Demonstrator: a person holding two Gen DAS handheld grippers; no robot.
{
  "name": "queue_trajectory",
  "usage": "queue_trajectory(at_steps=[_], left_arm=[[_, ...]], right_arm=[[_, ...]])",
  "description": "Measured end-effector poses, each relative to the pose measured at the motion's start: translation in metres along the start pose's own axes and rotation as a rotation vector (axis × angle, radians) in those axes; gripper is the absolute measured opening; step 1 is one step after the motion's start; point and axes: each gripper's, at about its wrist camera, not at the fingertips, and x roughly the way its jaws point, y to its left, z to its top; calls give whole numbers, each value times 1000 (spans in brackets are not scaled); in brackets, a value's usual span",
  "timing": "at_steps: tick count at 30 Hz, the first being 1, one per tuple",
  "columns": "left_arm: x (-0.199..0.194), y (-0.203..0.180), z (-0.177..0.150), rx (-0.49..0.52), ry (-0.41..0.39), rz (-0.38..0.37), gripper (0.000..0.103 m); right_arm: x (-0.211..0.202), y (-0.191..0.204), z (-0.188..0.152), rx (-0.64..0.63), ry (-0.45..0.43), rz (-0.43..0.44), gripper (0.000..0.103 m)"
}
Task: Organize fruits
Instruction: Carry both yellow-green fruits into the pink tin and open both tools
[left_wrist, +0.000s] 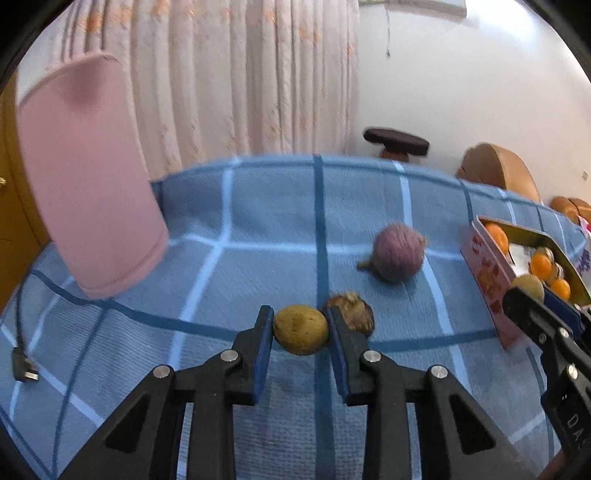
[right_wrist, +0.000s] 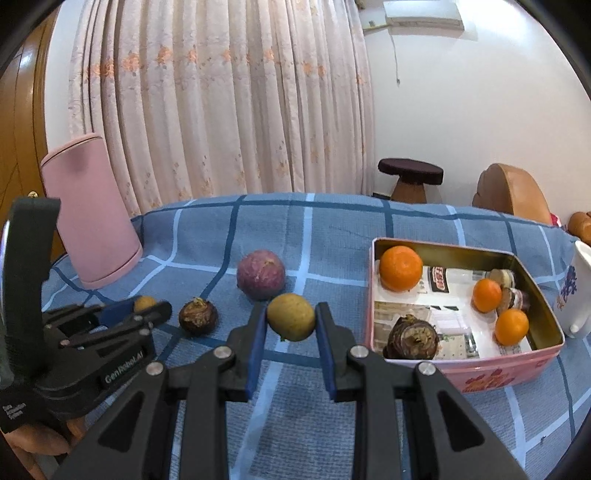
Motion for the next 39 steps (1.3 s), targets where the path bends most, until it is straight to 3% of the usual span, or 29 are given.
queue_trajectory(at_steps=[8, 39], left_arm=[[-14, 0, 4, 21, -103, 80, 31], [-33, -10, -11, -70, -139, 81, 31]], right_arm=[[-7, 12, 2, -71, -76, -37, 29], [-16, 7, -8, -120, -43, 52, 29]])
